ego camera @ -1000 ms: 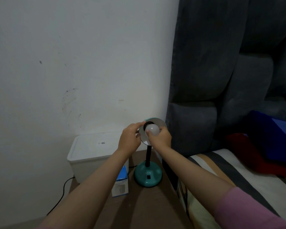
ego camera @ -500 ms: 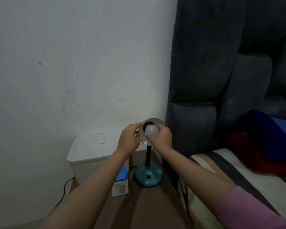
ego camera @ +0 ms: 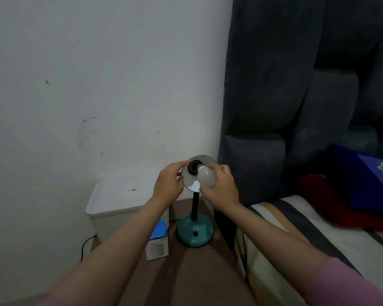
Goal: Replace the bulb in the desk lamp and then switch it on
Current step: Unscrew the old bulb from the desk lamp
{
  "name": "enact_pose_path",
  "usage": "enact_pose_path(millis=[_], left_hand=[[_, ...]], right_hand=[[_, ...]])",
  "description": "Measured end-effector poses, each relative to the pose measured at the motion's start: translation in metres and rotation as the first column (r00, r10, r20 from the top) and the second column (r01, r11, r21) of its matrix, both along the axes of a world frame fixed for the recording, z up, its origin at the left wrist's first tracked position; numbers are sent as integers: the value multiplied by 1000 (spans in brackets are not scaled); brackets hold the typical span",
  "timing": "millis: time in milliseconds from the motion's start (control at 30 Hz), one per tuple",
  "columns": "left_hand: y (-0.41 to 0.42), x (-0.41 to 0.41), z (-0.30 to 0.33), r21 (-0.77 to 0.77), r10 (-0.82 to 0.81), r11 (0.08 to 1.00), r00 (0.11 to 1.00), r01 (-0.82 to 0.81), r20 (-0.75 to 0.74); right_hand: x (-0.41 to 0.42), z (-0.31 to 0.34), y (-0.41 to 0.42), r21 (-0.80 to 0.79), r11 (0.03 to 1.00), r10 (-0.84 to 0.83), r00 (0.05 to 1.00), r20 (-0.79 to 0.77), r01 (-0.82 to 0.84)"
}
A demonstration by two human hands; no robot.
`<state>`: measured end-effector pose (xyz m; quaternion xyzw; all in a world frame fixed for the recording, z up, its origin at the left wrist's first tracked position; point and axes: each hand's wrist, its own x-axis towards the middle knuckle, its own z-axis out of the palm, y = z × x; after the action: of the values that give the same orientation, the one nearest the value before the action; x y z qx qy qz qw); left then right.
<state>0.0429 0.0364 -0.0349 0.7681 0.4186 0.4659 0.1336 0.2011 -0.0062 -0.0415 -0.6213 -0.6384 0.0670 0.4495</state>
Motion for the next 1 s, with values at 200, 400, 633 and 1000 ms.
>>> enact_pose_path(millis=[200,400,633,1000], left_hand=[[-1,0,-1,-21,10,1000,998,-11,-68],[-18,-11,-9,-66,19,997,994,-27,-110],[-44,-57,-56,-190,114,968,964,-162,-242],[-49,-89,-122,-406,97,872,909,-274,-405]], right_hand=[[13,-1,-14,91,995,57,997,-51,-52],[9,-7,-35,128,980,173,964,-202,-149],[-15,-69,-60,59,965,262,933,-247,-256],[-51,-153,-65,-223,964,115,983,-142,-144]])
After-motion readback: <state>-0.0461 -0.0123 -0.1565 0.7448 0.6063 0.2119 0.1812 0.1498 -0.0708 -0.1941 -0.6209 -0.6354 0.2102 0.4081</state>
